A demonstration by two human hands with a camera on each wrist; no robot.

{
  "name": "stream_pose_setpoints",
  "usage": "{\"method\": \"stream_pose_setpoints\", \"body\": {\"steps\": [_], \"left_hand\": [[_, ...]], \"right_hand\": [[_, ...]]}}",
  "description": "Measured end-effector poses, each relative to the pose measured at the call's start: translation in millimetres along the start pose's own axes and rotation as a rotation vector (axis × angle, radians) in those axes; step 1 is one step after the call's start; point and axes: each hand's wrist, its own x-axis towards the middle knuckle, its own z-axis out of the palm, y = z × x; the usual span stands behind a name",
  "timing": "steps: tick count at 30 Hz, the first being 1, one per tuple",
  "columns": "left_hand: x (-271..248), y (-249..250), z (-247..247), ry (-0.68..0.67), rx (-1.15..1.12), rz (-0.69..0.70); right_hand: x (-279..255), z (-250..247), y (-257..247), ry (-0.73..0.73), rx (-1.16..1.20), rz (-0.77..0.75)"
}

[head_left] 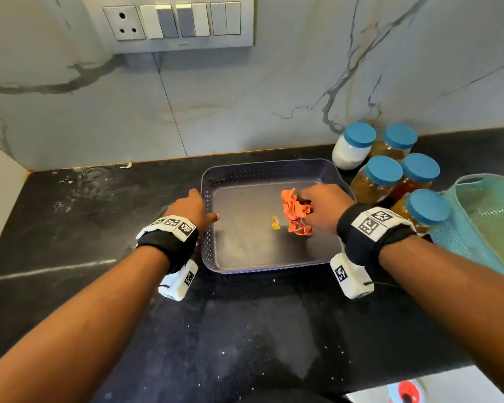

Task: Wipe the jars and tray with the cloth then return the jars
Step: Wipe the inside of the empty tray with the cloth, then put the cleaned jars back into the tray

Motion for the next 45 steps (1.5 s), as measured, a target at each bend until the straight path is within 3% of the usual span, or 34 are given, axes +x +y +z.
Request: {"method": "stream_pose_setpoints", "body": {"steps": [4,7,14,19,25,27,32,38,45], "left_hand": [[-16.2,10.3,-13.2,0.122,0.109,-0.018],[-34.3,33.5,-17.7,0.277,0.193,0.147],[-72.1,111.5,6.5,0.265,0.036,0.356],[-102.5,197.9,27.1,0.264,-0.075,0.505],[-138.3,316.1,65.5,0.245,-0.185,0.702],[-144.7,344.9,79.9,0.236,-0.217,0.725],[-146.3,381.2,105.8,0.278,-0.223,0.699],[-140.5,379.8,108.1,0.305,-0.178,0.562],[-130.3,383.0,95.9,0.267,-0.119,0.568]], "right_hand": [[-5.4,6.0,4.7,0.004,0.075,0.030],[-11.4,7.6,8.4,0.021,0.135,0.022],[-40.0,-6.5,40.8,0.141,0.220,-0.017],[-98.5,-33.0,116.8,0.270,0.368,0.048],[-173.8,-61.3,248.4,0.424,0.441,0.201],[-184.7,-60.7,291.3,0.432,0.393,0.303],[-175.2,-45.1,345.2,0.248,0.248,0.480],[-152.6,-18.7,362.0,-0.024,0.257,0.445],[-154.3,-44.2,344.8,0.161,0.204,0.402]]}}
